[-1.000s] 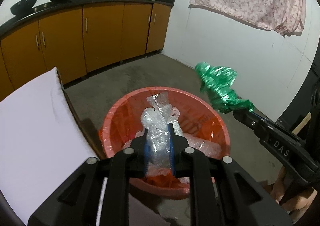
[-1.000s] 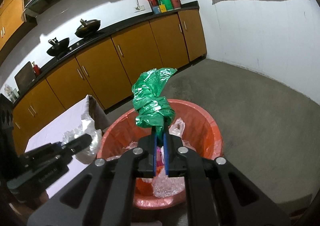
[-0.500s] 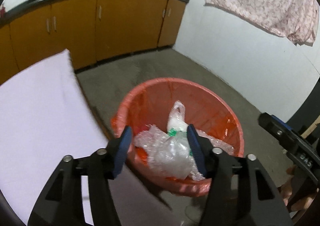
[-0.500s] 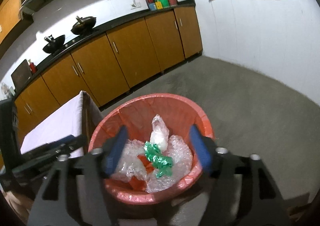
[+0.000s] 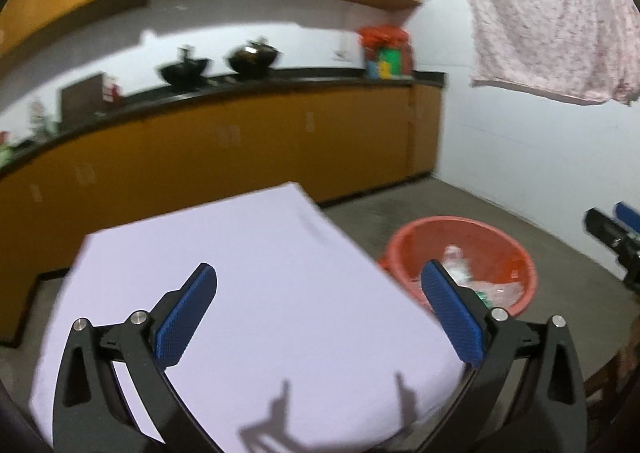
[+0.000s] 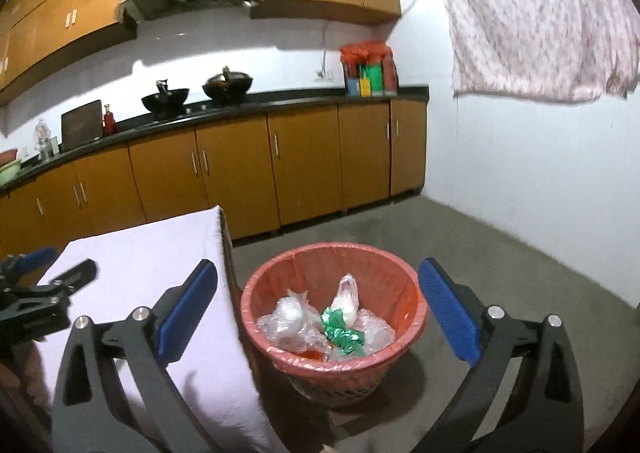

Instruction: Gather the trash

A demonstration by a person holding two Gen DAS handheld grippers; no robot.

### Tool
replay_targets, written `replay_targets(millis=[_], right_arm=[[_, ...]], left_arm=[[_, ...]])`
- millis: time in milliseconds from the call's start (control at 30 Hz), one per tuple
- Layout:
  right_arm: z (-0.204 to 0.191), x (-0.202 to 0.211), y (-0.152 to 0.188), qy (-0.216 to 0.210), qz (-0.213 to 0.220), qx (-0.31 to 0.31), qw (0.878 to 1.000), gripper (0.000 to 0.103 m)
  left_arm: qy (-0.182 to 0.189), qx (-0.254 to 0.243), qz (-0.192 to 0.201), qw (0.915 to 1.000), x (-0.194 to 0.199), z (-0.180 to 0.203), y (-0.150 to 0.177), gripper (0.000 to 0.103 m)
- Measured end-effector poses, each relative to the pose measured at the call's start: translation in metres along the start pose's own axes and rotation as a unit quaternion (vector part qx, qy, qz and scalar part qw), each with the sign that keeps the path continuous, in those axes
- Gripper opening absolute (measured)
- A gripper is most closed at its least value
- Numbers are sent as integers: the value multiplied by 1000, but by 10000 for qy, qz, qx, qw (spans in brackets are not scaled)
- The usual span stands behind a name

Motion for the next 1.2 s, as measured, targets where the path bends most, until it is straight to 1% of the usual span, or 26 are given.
replay_targets(millis=[100,167,300,467,700,933,1200], right_arm=[[-15,29,-4,31,230,161,9996,99],[-23,44,-4,66,292,254,9992,99],[-36,65,-1,112,273,359,9989,99],[-45,81,10,31,176,375,9991,99],[-52,95,14,106,243,413,9988,99],[-55,107,10,117,323,305,9989,99],[-58,113,10,74,380,262,9989,99]], left_arm=[[-429,177,128,9988,29,-24,4,101],[-588,339,143,9976,42,-36,6,101],[-771,645,172,9948,65,-53,13,101],[-942,643,337,9929,89,-60,21,101],[-1077,676,454,9908,106,-68,29,101],[-1061,745,591,9898,119,-69,35,101],[-1067,667,712,9895,127,-68,39,101]])
Point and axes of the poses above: each gripper's, at about its wrist camera, not at the fingertips, and x roughly against the way its jaws point, z to its right, y to its underside, the point moved 3 cm from there along -x, roughly the way its jaws point, and after that the axes turned 14 degrees about x, right-handed, at the moved point
